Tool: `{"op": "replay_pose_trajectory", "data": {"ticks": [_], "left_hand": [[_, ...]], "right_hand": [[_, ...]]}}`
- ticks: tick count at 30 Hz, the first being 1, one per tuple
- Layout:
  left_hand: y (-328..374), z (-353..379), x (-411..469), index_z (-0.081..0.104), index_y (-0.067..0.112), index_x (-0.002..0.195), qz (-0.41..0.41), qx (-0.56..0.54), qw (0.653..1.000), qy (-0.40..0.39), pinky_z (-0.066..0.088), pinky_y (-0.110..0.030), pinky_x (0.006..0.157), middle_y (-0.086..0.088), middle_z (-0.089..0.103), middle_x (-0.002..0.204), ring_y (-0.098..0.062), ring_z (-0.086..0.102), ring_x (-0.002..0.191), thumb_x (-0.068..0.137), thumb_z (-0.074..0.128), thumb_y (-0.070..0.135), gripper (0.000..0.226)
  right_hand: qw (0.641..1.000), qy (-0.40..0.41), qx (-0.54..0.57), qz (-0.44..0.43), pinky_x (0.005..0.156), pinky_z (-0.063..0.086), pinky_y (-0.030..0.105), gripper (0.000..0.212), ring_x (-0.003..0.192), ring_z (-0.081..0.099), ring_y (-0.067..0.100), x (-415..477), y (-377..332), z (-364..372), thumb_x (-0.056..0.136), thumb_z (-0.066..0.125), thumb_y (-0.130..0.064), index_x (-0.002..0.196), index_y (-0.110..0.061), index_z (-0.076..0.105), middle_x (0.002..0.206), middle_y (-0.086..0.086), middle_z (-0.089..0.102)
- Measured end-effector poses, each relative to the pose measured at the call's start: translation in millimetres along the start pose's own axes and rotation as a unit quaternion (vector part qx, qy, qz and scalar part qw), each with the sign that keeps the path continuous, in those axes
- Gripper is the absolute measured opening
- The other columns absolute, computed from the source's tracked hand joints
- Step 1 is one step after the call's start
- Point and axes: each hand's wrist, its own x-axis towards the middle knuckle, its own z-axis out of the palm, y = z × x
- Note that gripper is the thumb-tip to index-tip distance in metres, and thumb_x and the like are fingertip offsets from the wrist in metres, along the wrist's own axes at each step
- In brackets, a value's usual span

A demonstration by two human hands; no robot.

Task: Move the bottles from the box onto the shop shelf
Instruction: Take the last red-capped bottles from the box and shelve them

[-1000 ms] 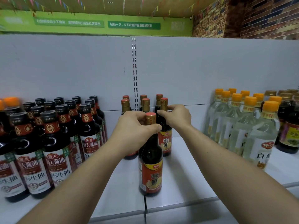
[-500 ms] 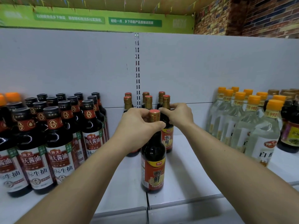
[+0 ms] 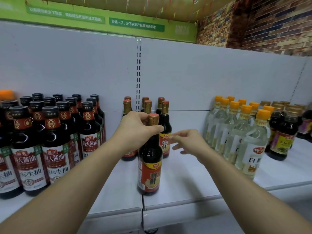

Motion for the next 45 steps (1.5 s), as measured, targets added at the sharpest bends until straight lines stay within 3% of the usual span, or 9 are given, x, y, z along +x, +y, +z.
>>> {"op": "replay_pose_trajectory", "data": {"ticks": [9,16,22,26,29,31,35,40,45], "left_hand": [[-4,1,-11,0.076,0.026,0.097,0.019,-0.051,0.998,0.015,0.054,-0.02,0.071,0.015,0.077,0.084,0.0,0.072,0.081,0.083,0.082,0.038,0.019],[-19,5,-30,0.076,0.034,0.105,0.035,-0.062,0.997,0.03,0.054,-0.022,0.078,0.02,0.077,0.095,0.003,0.07,0.092,0.09,0.075,0.038,0.015],[-38,6,-42,0.07,0.044,0.12,0.037,-0.039,0.998,0.024,0.055,-0.023,0.08,0.023,0.073,0.1,0.004,0.067,0.097,0.089,0.073,0.047,0.031],[-62,8,-57,0.066,0.051,0.112,0.002,-0.072,0.997,0.011,0.052,-0.018,0.084,0.03,0.073,0.099,0.014,0.064,0.099,0.087,0.072,0.05,0.026],[-79,7,-64,0.067,0.047,0.115,-0.034,-0.112,0.993,0.007,0.054,-0.028,0.091,0.026,0.075,0.102,0.006,0.068,0.101,0.082,0.072,0.054,0.034],[-87,6,-67,0.068,0.037,0.123,-0.052,-0.126,0.991,0.013,0.055,-0.023,0.082,0.015,0.077,0.103,0.001,0.071,0.097,0.082,0.071,0.053,0.044],[-95,4,-70,0.07,0.027,0.126,-0.063,-0.152,0.986,0.017,0.053,-0.01,0.064,0.005,0.075,0.115,0.003,0.071,0.091,0.09,0.071,0.037,0.038],[-99,0,-72,0.071,0.031,0.113,-0.068,-0.171,0.982,0.029,0.053,-0.01,0.061,0.019,0.078,0.093,0.004,0.071,0.087,0.091,0.072,0.03,0.022],[-105,-7,-73,0.07,0.034,0.11,-0.075,-0.177,0.98,0.044,0.054,-0.011,0.062,0.021,0.077,0.092,0.003,0.072,0.086,0.091,0.072,0.029,0.02]], "right_hand": [[0.992,-0.116,0.054,-0.006,0.097,0.057,0.043,0.033,0.101,0.074,0.01,-40,8,7,0.093,0.074,-0.034,0.125,-0.026,0.073,0.101,-0.004,0.08],[0.99,-0.113,0.084,-0.01,0.097,0.057,0.043,0.032,0.102,0.074,0.011,-56,8,16,0.093,0.074,-0.036,0.124,-0.029,0.073,0.108,-0.006,0.079],[0.988,-0.117,0.102,-0.009,0.098,0.057,0.044,0.036,0.101,0.075,0.012,-68,5,21,0.09,0.077,-0.04,0.124,-0.032,0.072,0.11,-0.008,0.078],[0.988,-0.114,0.101,-0.008,0.097,0.057,0.044,0.035,0.101,0.075,0.011,-73,3,24,0.091,0.076,-0.04,0.125,-0.033,0.072,0.11,-0.009,0.078],[0.988,-0.112,0.11,0.001,0.095,0.059,0.044,0.037,0.1,0.075,0.011,-74,2,24,0.091,0.076,-0.04,0.126,-0.031,0.071,0.111,-0.008,0.078],[0.987,-0.112,0.116,0.006,0.092,0.061,0.044,0.038,0.1,0.076,0.012,-73,2,24,0.091,0.077,-0.039,0.127,-0.03,0.071,0.111,-0.007,0.078],[0.985,-0.115,0.127,0.011,0.089,0.062,0.044,0.04,0.102,0.075,0.015,-72,0,27,0.091,0.077,-0.037,0.129,-0.027,0.07,0.114,-0.005,0.078],[0.984,-0.12,0.13,0.015,0.089,0.063,0.044,0.045,0.104,0.075,0.017,-67,-5,36,0.091,0.078,-0.036,0.132,-0.024,0.068,0.117,-0.002,0.076],[0.984,-0.13,0.124,0.01,0.085,0.064,0.042,0.047,0.103,0.075,0.016,-61,-9,45,0.09,0.078,-0.038,0.133,-0.025,0.067,0.117,-0.003,0.076]]}}
